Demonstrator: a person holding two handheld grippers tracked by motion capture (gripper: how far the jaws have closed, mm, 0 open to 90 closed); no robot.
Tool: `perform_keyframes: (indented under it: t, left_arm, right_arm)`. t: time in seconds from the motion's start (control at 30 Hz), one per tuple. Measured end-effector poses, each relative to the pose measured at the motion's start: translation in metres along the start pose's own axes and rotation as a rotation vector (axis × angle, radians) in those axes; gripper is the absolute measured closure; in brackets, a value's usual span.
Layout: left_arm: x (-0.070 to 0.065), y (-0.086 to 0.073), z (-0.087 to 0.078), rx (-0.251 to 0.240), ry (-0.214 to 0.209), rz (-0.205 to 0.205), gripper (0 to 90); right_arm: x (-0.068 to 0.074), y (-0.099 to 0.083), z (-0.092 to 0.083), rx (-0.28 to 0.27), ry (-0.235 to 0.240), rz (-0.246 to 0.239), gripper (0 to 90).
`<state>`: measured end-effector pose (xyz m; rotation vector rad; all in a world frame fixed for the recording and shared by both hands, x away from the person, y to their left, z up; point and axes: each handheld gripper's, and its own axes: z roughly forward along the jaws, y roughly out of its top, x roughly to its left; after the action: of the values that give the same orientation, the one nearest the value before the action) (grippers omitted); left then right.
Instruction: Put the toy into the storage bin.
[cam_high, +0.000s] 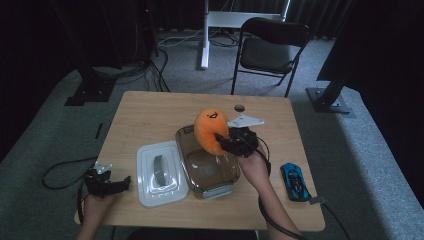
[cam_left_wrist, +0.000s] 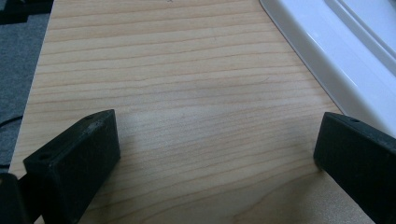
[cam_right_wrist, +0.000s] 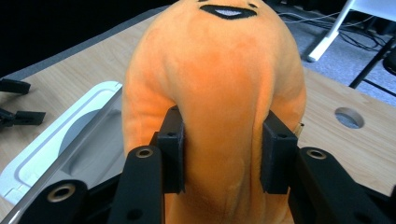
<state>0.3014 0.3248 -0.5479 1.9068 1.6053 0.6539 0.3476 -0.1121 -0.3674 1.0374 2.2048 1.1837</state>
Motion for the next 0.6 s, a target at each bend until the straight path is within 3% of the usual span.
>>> perform_keyframes:
  t: [0.6]
  left_arm:
    - [0.000,0.000,0.000,-0.001,0.000,0.001,0.7]
  right_arm:
    - [0.010,-0.007,0.023,0.054,0.038,-0.006,59.2]
